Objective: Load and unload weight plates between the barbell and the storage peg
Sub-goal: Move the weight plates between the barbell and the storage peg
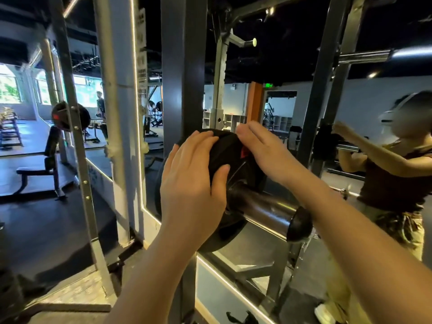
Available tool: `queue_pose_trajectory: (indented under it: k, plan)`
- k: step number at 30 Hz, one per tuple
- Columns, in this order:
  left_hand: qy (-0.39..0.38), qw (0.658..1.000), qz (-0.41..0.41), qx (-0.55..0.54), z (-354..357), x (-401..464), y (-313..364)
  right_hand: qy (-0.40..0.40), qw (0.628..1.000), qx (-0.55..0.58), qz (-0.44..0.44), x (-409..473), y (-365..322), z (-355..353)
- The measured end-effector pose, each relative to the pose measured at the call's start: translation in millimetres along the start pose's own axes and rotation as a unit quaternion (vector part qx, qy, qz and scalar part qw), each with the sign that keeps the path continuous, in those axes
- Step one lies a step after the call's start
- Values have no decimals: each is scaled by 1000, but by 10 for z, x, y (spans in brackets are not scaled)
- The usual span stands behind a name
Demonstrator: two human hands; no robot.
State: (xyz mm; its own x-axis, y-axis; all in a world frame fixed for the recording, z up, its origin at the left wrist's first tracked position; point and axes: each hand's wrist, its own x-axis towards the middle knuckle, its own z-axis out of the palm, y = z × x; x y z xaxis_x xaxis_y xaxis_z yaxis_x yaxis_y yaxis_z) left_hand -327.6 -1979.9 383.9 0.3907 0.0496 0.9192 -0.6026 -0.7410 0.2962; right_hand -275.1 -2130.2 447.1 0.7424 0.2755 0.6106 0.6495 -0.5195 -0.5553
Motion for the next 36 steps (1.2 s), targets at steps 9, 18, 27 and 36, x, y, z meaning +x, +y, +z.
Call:
queue_pose_trajectory:
  k: [9, 18, 27, 36]
  plan:
    - [-183, 978, -18, 98, -119, 426, 311, 55, 972, 211, 83, -119, 283, 110]
    - [-268, 951, 3, 153, -79, 610, 413, 56, 949, 273, 145, -275, 435, 132]
    - [-100, 989, -33, 102, -101, 76, 387, -58, 990, 118, 56, -158, 232, -157]
    - [26, 986, -101, 134, 68, -174, 452, -26, 992, 91, -82, -37, 304, -114]
